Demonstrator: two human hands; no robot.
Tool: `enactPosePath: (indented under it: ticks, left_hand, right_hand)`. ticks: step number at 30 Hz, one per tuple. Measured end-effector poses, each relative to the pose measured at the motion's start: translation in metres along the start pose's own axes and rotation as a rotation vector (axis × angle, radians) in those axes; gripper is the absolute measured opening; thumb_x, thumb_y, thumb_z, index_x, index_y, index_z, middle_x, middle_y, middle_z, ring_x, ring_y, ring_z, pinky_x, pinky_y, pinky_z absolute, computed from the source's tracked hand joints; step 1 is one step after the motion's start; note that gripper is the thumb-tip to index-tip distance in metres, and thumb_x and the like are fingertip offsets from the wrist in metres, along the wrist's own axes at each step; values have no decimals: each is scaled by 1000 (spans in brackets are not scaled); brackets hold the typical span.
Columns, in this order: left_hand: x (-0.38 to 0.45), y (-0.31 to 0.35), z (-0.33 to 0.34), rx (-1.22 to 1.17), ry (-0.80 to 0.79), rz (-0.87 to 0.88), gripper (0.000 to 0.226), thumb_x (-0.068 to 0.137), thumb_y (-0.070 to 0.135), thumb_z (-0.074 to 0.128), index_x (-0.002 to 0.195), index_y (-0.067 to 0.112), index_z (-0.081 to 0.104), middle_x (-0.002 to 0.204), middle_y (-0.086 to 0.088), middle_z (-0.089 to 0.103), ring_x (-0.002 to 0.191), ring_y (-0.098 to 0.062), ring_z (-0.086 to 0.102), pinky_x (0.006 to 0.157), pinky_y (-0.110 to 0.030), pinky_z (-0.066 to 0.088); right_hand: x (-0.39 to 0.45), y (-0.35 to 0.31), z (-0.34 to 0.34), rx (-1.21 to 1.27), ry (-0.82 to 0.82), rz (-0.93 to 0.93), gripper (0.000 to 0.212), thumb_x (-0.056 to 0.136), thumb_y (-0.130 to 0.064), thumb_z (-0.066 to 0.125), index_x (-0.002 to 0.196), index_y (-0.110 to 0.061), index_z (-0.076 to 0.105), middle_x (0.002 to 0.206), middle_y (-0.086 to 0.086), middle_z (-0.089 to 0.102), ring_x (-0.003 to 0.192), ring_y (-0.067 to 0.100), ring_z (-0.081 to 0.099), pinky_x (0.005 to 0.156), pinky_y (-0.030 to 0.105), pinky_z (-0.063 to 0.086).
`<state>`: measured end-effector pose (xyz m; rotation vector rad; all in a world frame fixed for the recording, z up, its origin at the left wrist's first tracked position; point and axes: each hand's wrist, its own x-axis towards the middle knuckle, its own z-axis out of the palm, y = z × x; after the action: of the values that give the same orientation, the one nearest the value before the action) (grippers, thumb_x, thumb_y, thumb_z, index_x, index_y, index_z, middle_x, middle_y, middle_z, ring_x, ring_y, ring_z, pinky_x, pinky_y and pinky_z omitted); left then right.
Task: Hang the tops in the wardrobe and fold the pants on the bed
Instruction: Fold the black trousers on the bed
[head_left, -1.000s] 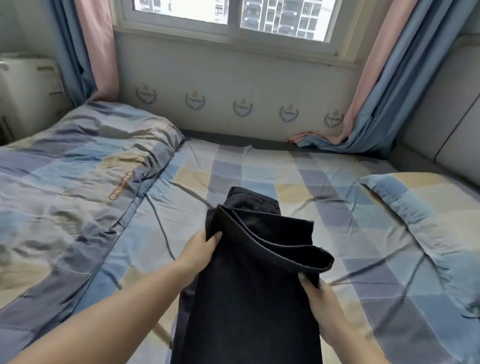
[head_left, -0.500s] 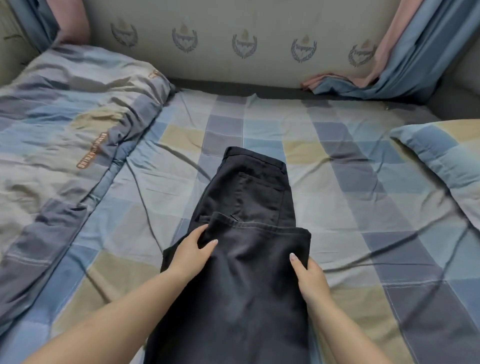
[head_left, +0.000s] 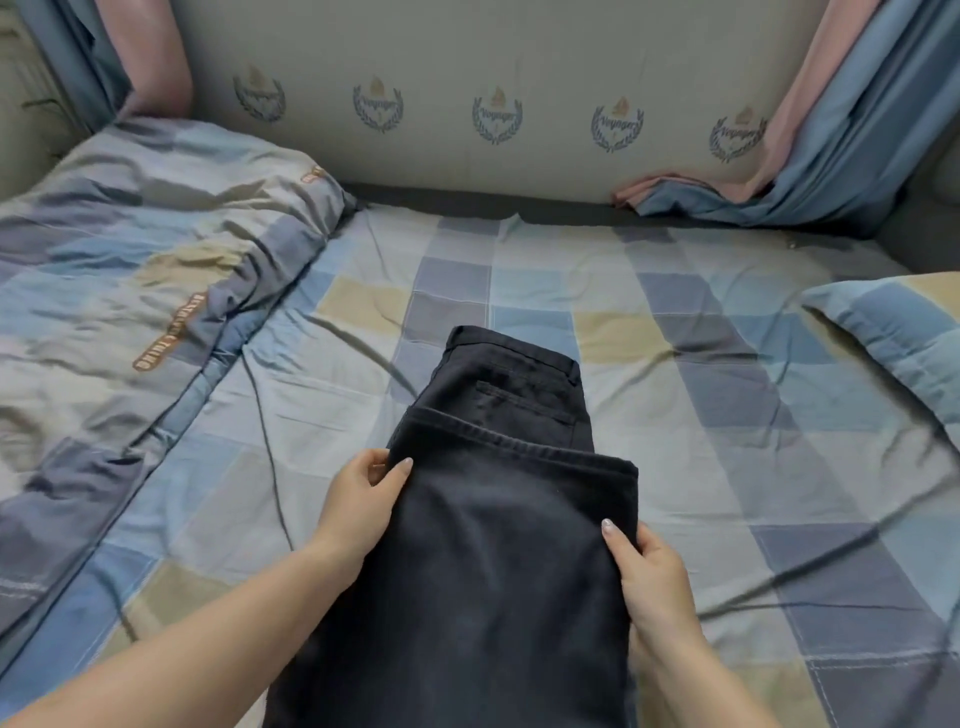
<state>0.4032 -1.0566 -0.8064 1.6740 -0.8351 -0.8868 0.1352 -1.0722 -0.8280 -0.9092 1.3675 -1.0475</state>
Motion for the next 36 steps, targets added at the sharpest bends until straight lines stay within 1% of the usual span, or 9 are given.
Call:
enactPosePath:
  ticks: [7, 11, 13, 16, 18, 21, 24, 27, 36]
  left_hand:
    - [105, 105, 33, 43, 15, 242, 5, 92, 27, 59, 92, 22, 59, 89, 9, 65, 83, -8, 61, 67, -22, 45]
    - [154, 119, 60, 215, 84, 239, 8, 94, 25, 56, 99, 19, 56, 85, 9, 58, 84, -15, 55, 71, -25, 37]
    - [171, 108, 74, 271, 89, 173, 12, 94, 23, 55, 103, 16, 56, 98, 0, 62, 92, -21, 54, 76, -29, 38]
    - [178, 83, 89, 508, 151, 87, 36, 93, 24, 57, 125, 13, 48, 132, -12, 51, 120, -30, 47, 95, -36, 36]
    - [174, 64, 99, 881, 236, 381, 53, 90, 29, 58, 138, 19, 37, 151, -11, 29, 140, -30, 24, 112, -46, 18]
    - [170, 22, 111, 1252, -107, 934, 59, 94, 44, 44, 147, 26, 29, 160, -5, 13, 148, -22, 1, 116, -52, -4]
    - [190, -10, 114, 1334, -148, 632, 73, 88, 69, 17, 151, 34, 11, 161, -3, -5, 147, -21, -12, 116, -49, -10]
    - [209, -18, 123, 1332, -108, 631, 81, 80, 75, 4, 150, 36, 10, 161, -3, 0, 147, -21, -6, 116, -48, -7]
    - [166, 3, 119, 1539, -233, 348, 69, 96, 57, 14, 152, 22, -3, 160, -9, -10, 146, -31, -11, 116, -53, -6]
  right_hand:
    - [95, -114, 21, -6, -23, -215, 14, 95, -19, 55, 99, -20, 69, 98, 0, 74, 94, 18, 69, 85, 38, 54]
    - [149, -127, 39, -83, -80, -95, 12, 96, -15, 52, 101, -19, 62, 110, 7, 68, 96, 23, 65, 88, 43, 54]
    - [166, -118, 46, -116, -169, 22, 29, 96, -13, 53, 124, -18, 54, 117, 1, 64, 99, 19, 64, 82, 37, 55]
    - [178, -95, 56, -579, -29, -70, 68, 93, -27, 58, 150, -18, 22, 151, 8, 33, 134, 27, 39, 108, 40, 36]
    - [177, -77, 76, -986, 28, -375, 73, 92, -43, 53, 151, -22, 17, 159, 9, 11, 146, 25, 12, 117, 41, 15]
    - [172, -35, 104, -1355, -141, -567, 71, 90, -62, 35, 151, -34, 9, 160, 0, -9, 146, 17, -11, 114, 54, -3]
    - [190, -6, 102, -1476, -22, -468, 74, 87, -72, 19, 150, -36, 5, 160, -3, -9, 146, 14, -11, 112, 59, 1]
    - [213, -3, 105, -1460, 48, -430, 77, 84, -72, 12, 150, -35, 4, 160, -3, -8, 146, 14, -11, 111, 60, 5]
    - [185, -49, 124, -1738, -210, -109, 71, 96, -58, 21, 152, -21, 0, 160, 9, -9, 147, 25, -8, 114, 60, -1]
